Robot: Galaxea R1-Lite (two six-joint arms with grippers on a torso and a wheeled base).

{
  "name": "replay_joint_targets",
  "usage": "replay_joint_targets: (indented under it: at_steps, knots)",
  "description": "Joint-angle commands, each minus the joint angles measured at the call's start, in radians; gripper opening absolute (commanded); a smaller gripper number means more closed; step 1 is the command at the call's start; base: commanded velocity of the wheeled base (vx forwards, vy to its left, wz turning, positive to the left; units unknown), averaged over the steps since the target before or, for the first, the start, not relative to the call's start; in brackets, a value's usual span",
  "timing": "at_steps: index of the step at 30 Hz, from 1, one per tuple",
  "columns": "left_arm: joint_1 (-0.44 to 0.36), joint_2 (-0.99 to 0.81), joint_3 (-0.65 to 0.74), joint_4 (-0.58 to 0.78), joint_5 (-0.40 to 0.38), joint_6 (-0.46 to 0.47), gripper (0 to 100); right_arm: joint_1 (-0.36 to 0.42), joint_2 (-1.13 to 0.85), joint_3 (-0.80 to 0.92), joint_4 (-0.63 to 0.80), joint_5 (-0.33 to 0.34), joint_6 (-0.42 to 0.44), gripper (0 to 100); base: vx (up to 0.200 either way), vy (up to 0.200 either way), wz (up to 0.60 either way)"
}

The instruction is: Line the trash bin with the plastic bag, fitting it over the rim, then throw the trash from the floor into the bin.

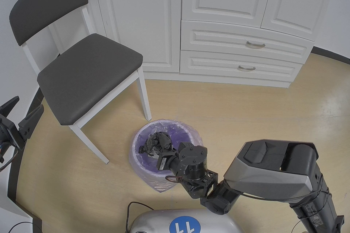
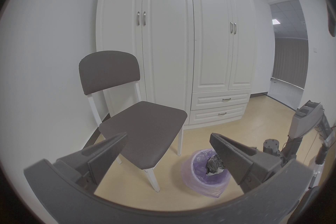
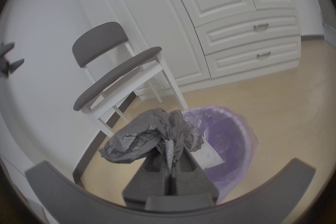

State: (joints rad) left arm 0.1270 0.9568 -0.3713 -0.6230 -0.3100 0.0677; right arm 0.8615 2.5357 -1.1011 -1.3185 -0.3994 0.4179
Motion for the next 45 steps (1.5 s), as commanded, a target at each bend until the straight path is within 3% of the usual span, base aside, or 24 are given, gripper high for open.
replay_joint_targets:
  at_steps: [1, 7, 17, 25, 35, 45]
  knots:
    - [0.000, 0.005, 0.000, 0.000, 0.000, 0.000, 100, -0.047, -0.045, -0.039, 0.048, 0.040, 0.062, 0, 0.000, 0.000, 0.00]
    - [0.000, 0.007, 0.000, 0.000, 0.000, 0.000, 100, -0.102, -0.005, -0.106, 0.090, 0.063, 0.125, 0, 0.000, 0.000, 0.00]
    - [0.000, 0.007, 0.000, 0.000, 0.000, 0.000, 100, -0.090, 0.003, -0.122, 0.182, 0.083, 0.213, 0, 0.000, 0.000, 0.00]
    - [-0.014, -0.010, 0.002, 0.000, 0.000, -0.006, 100, -0.073, 0.066, -0.164, 0.205, 0.105, 0.214, 0, 0.000, 0.000, 0.00]
    - [-0.020, -0.027, 0.005, 0.000, 0.000, -0.002, 100, -0.113, 0.074, -0.292, 0.459, 0.111, 0.262, 0, 0.000, 0.000, 0.00]
    - [-0.021, -0.015, 0.006, 0.002, 0.000, -0.002, 100, -0.136, 0.106, -0.368, 0.532, 0.122, 0.279, 0, 0.000, 0.000, 0.00]
